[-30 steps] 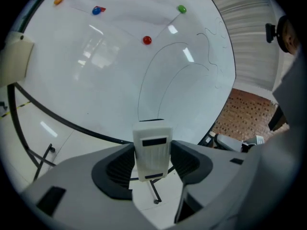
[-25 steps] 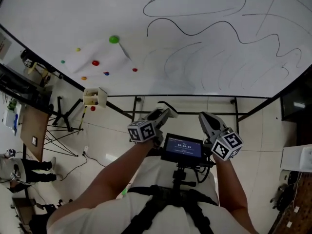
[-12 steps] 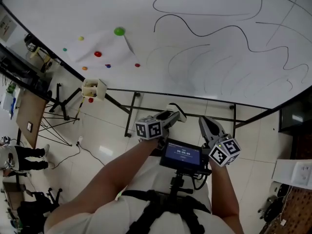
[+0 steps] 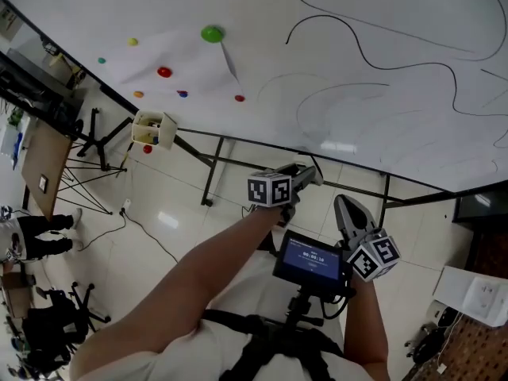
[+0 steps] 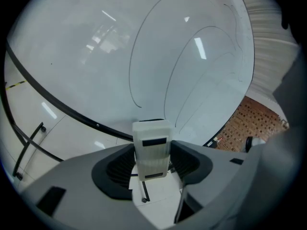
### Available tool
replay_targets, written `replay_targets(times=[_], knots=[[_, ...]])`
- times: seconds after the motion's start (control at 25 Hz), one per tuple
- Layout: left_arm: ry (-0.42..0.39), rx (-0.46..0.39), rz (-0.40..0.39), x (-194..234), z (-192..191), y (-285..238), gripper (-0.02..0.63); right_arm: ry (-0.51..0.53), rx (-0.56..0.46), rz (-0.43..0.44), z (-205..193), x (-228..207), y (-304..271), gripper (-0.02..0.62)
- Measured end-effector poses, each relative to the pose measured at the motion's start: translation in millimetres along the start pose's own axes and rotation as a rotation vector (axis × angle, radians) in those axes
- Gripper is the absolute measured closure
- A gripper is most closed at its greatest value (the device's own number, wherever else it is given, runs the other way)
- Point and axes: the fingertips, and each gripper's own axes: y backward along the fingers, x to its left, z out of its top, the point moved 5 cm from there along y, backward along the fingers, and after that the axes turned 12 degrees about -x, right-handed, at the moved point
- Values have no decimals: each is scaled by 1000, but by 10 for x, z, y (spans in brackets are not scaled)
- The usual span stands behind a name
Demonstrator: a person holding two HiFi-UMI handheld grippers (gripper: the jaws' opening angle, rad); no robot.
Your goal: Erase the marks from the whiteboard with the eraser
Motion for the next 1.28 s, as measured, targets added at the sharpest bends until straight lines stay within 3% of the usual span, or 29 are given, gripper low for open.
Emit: replay_targets(times=[0.32,1.08,1.28], knots=[[46,-40,-4,130,98,-207,353,1,19,-25,-52,-73,-79,577],[-53,-114,47,163,311,-36,365,23,14,43,102,-29,-268,577],[-138,-143,97,246,375,76,367,31,1,51,108,-29,-234,577]])
